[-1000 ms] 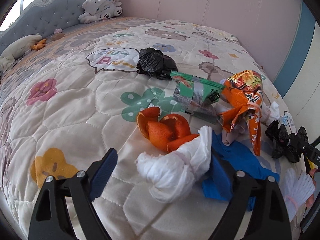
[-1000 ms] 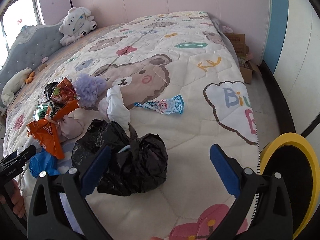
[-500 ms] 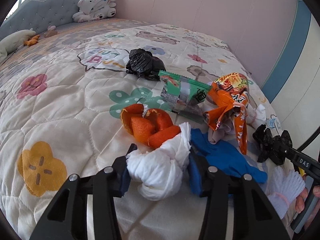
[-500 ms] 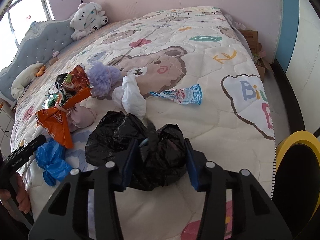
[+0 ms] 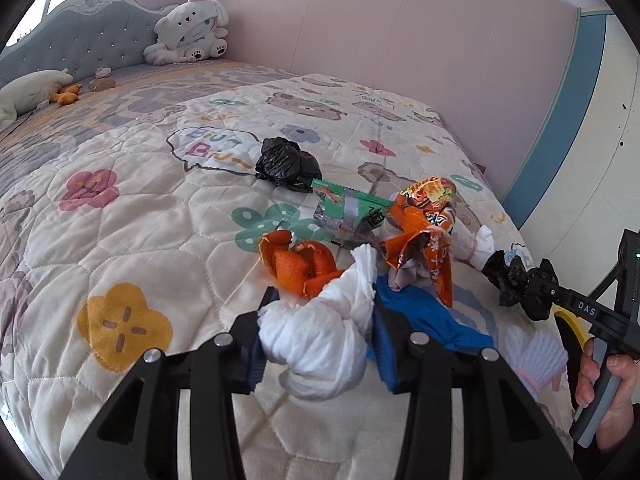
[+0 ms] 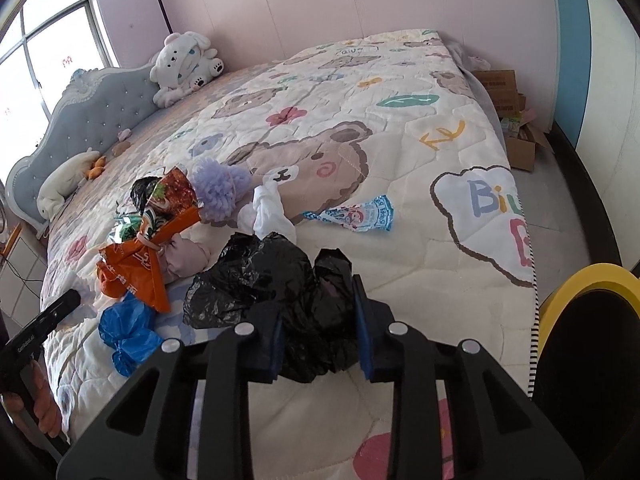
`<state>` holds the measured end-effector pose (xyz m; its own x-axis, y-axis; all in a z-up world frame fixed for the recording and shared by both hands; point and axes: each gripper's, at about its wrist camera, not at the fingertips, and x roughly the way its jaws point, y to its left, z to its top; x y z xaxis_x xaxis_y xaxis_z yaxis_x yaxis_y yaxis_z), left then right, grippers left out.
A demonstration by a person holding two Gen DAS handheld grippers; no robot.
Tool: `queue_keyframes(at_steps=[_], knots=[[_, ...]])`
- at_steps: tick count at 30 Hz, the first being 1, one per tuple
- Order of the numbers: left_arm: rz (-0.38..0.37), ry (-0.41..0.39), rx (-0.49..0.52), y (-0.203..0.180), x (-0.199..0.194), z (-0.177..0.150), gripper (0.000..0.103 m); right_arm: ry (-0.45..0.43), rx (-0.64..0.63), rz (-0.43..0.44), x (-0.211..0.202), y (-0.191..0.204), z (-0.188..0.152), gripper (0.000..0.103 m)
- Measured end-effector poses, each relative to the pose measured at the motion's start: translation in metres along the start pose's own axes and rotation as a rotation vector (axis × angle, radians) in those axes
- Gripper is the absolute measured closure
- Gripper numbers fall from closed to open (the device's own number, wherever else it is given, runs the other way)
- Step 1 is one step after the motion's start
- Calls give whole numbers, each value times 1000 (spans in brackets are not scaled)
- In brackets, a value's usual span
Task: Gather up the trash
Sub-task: 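Carry the tissue bundle and black bag over the yellow-rimmed bin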
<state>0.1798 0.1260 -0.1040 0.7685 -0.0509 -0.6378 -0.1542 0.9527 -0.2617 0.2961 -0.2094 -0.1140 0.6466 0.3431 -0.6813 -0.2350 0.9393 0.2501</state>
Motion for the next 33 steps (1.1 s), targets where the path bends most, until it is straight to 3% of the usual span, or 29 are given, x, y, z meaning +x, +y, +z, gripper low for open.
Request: queue_keyframes(at_steps=[15, 23, 33], knots=[[-16, -77, 61, -34, -52, 10, 62, -189, 5, 6, -73, 2, -4, 76], [-46, -99, 150, -77, -61, 19, 62, -274, 40, -3, -130, -8, -3, 76], [-134, -96, 225, -140, -56, 28, 62, -320, 58, -91, -185, -39, -2, 76]])
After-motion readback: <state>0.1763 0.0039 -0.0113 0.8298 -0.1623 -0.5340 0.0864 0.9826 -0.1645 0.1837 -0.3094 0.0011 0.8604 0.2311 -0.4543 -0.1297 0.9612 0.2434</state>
